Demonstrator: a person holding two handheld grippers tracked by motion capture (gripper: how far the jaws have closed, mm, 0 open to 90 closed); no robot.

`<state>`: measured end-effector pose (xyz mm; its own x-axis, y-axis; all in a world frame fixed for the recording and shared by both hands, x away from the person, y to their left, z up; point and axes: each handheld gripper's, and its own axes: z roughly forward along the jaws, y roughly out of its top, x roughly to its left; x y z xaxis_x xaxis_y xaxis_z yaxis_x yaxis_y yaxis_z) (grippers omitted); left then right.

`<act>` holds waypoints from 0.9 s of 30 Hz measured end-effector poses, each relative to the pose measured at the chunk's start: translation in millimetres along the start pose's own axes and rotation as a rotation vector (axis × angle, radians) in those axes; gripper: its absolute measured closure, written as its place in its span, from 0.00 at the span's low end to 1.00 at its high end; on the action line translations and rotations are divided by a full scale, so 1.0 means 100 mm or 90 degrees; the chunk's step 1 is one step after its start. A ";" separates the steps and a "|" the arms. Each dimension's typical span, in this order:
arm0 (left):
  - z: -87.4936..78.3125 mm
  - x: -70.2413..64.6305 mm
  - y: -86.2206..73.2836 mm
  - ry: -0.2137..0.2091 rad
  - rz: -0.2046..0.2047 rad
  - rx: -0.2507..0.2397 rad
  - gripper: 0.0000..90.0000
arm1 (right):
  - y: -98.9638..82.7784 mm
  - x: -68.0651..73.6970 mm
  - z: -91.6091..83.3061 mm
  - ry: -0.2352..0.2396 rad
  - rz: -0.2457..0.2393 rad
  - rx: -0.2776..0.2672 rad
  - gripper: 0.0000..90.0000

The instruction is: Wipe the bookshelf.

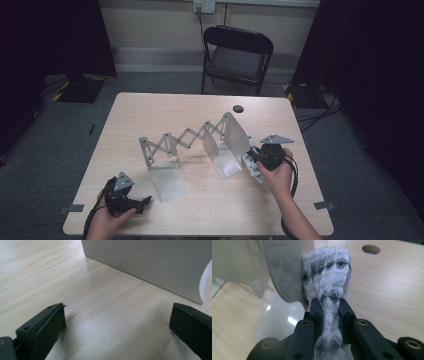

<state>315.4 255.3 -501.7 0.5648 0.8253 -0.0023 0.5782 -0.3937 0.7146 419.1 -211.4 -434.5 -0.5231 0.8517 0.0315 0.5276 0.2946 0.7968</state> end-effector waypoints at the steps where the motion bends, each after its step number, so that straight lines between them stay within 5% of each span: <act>1: 0.00 0.00 0.00 0.000 0.000 0.000 0.00 | -0.04 0.01 0.03 0.000 0.001 0.004 0.87; 17: 0.00 0.00 0.00 0.000 0.000 0.000 0.00 | -0.39 0.02 0.29 0.000 0.025 0.052 0.86; 27: 0.00 0.00 0.00 0.000 0.000 0.000 0.00 | -0.12 -0.14 -0.04 -0.025 0.038 0.017 0.86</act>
<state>315.4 255.2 -501.7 0.5655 0.8248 -0.0024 0.5781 -0.3942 0.7144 417.7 -227.9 -442.1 -0.4639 0.8842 0.0549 0.5755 0.2536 0.7775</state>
